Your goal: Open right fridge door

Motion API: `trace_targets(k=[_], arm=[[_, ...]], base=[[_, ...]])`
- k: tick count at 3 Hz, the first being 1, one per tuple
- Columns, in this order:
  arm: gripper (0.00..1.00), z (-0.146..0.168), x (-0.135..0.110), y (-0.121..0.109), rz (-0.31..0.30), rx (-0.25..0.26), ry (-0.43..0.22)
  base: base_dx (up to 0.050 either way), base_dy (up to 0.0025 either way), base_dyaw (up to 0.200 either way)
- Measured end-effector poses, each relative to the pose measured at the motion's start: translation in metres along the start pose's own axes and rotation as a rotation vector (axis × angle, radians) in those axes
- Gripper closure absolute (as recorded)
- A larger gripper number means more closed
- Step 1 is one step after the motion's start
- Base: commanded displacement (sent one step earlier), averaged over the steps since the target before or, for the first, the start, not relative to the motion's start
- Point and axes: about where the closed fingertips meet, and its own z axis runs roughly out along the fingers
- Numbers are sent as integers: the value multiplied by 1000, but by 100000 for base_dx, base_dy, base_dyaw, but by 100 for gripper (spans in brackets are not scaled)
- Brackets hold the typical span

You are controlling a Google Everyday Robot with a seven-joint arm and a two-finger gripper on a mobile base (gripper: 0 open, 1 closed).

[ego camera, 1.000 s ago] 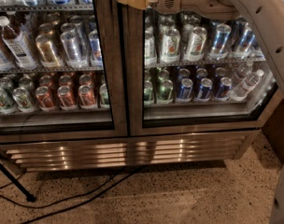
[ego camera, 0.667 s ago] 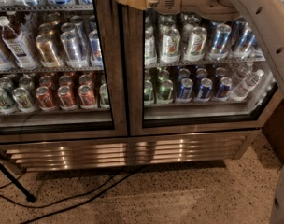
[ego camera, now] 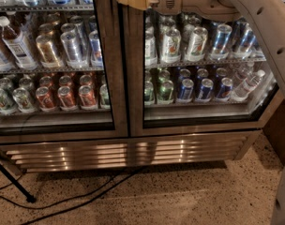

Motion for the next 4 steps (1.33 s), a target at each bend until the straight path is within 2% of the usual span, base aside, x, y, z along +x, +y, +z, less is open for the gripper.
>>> trace_targets(k=[2, 4], arm=[[100, -8, -21, 3, 18, 18, -53], [100, -6, -17, 3, 29, 16, -57]], base=[[0, 0, 0], [0, 0, 0]])
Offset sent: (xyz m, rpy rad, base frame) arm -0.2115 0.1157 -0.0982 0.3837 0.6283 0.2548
